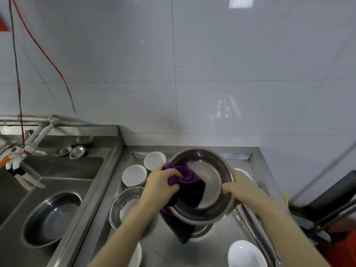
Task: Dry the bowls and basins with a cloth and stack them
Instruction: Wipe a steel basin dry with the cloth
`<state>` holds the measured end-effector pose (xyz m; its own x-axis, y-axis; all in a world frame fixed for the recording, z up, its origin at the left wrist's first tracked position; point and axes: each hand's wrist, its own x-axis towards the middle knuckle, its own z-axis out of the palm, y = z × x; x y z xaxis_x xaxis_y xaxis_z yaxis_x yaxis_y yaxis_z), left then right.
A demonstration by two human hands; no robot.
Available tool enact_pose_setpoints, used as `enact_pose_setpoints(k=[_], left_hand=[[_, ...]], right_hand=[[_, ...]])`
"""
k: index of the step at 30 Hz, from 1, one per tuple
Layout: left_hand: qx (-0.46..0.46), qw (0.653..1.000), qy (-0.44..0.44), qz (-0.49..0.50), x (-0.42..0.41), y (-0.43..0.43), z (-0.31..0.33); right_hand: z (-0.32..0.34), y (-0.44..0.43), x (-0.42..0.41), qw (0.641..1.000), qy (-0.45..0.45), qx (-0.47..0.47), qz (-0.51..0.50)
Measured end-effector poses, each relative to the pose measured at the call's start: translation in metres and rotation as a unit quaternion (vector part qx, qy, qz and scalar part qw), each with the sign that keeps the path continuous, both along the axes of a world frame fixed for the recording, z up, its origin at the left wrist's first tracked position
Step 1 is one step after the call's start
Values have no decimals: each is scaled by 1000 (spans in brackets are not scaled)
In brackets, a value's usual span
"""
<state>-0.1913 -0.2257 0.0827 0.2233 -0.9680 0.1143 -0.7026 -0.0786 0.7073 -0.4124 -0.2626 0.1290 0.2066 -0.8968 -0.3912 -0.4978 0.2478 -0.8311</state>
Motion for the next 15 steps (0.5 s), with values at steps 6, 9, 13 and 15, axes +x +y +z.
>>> enact_pose_setpoints(k=[6,9,13,15], left_hand=[[-38,999,7,38,-3,-6,1],[-63,980,103,156,-8,-6,-3],[-29,968,158,193,-27,4,-12],[-11,969,161,188,-33,10,-16]], right_hand=[[22,-15,0,996,51,-37,61],[4,7,23,996,-86,-36,-13],[-36,29,57,968,-199,-37,-151],[-45,22,59,967,-138,-100,-188]])
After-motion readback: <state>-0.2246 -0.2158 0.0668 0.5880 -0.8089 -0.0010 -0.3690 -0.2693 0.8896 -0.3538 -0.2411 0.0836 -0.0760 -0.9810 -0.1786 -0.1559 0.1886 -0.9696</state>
